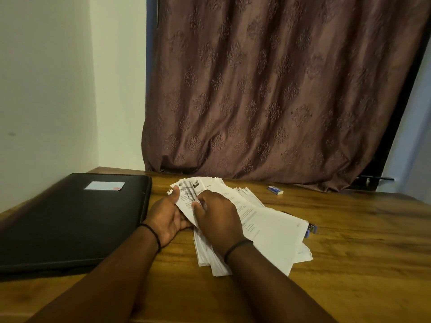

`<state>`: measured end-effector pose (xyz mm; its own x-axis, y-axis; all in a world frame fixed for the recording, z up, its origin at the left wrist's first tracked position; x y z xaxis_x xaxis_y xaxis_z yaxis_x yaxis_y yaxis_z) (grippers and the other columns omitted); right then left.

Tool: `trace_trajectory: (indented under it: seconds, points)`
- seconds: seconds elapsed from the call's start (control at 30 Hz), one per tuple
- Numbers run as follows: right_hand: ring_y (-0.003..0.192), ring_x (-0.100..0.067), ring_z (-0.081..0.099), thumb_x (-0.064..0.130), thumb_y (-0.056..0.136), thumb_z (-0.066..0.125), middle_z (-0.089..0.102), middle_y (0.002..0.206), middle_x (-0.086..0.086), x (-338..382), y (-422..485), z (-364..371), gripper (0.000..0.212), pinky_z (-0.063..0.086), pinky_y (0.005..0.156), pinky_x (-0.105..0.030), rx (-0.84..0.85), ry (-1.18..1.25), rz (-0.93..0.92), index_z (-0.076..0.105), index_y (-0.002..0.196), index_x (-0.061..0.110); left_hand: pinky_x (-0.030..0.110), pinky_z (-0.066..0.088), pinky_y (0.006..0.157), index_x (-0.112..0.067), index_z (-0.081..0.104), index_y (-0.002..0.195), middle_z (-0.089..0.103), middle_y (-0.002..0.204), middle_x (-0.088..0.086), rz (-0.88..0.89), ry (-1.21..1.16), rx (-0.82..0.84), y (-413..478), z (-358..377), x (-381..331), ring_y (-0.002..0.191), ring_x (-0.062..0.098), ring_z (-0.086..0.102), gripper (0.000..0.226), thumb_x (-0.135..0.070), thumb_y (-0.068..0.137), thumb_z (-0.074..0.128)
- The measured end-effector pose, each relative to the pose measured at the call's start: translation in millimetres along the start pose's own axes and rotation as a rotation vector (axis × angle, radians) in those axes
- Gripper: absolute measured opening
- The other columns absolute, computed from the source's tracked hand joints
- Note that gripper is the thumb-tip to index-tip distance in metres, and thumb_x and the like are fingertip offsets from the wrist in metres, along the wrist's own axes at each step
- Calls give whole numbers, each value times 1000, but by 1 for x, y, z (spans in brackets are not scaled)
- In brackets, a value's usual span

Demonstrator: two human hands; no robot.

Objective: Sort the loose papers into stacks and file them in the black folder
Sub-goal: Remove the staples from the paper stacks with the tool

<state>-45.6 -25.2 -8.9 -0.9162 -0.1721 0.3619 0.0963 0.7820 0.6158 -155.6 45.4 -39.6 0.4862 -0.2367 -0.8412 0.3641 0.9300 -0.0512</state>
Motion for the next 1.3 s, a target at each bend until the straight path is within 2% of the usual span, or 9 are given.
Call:
trace_trajectory:
  seconds: [0.33, 0.47, 0.57, 0.7, 0.8, 0.9, 0.97, 1.07, 1.3]
  points:
    - [82, -10, 62, 40, 97, 54, 70, 95, 3, 2, -2, -1, 21, 50, 74, -24, -32, 143, 19, 64, 106, 23, 51, 53, 92, -20, 63, 123, 71, 115, 9, 27, 170, 68, -5, 8, -1, 105, 29, 68, 42, -49, 95, 50]
    - [72, -12, 63, 30, 100, 48, 67, 86, 0, 2, -1, 1, 25, 47, 60, -20, 7, 225, 88, 40, 124, 31, 48, 56, 87, -18, 65, 116, 73, 109, 8, 122, 174, 65, -9, 12, -1, 98, 29, 71, 22, -22, 95, 59]
    - [81, -13, 66, 23, 100, 48, 69, 98, 1, -4, -1, 4, 17, 58, 76, -29, 9, 372, 191, 42, 115, 31, 52, 55, 87, -21, 62, 116, 72, 112, 5, 171, 157, -56, -9, 5, -1, 97, 32, 70, 23, -9, 98, 54]
    - [94, -11, 61, 19, 97, 52, 66, 102, 4, -20, 3, -21, 9, 54, 87, -30, -144, 362, 213, 57, 104, 21, 55, 53, 90, -14, 60, 124, 69, 118, 9, 231, 159, -97, -17, 3, -14, 101, 34, 69, 28, -11, 97, 56]
    - [108, -14, 58, 27, 89, 68, 62, 120, 3, -38, 23, -61, 43, 51, 95, -40, -272, 354, 220, 52, 128, 18, 59, 51, 92, -11, 60, 125, 69, 118, 12, 306, 146, -88, -26, 8, -46, 103, 35, 68, 33, -16, 92, 63]
    - [118, -18, 57, 35, 79, 81, 56, 135, 1, -42, 49, -95, 88, 51, 97, -35, -137, 526, 284, 31, 149, 16, 48, 57, 82, -9, 64, 119, 72, 110, 12, 432, 138, -59, -42, 23, -88, 97, 31, 71, 36, -25, 87, 68]
    - [109, -23, 65, 22, 79, 82, 65, 125, -5, -30, 60, -105, 73, 55, 89, -31, -16, 837, 237, 45, 140, 7, 37, 59, 72, -7, 67, 114, 74, 104, 12, 526, 138, -50, -54, 33, -117, 92, 28, 73, 44, -32, 79, 72]
    - [103, -39, 68, 3, 83, 76, 71, 111, -18, 0, 63, -104, 41, 58, 84, -46, 34, 1230, 146, 62, 121, -2, 43, 58, 81, -6, 66, 117, 73, 108, 15, 610, 153, -2, -69, 43, -160, 97, 31, 71, 48, -34, 79, 72]
    - [96, -35, 71, 2, 82, 75, 73, 105, -17, 80, 92, -105, 31, 59, 83, -47, -231, 1334, 116, 67, 112, -2, 34, 58, 80, -9, 67, 113, 74, 105, 9, 744, 360, 2, -107, 26, -243, 94, 26, 72, 28, -21, 88, 68]
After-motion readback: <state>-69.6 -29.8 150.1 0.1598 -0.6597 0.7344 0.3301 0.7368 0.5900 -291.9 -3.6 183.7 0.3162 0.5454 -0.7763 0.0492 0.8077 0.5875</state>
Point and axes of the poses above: each hand's wrist, its own y-axis towards the middle knuckle, its own z-axis out of the palm, x = y × z, the point moved 3 cm from there along y, towards the middle knuckle
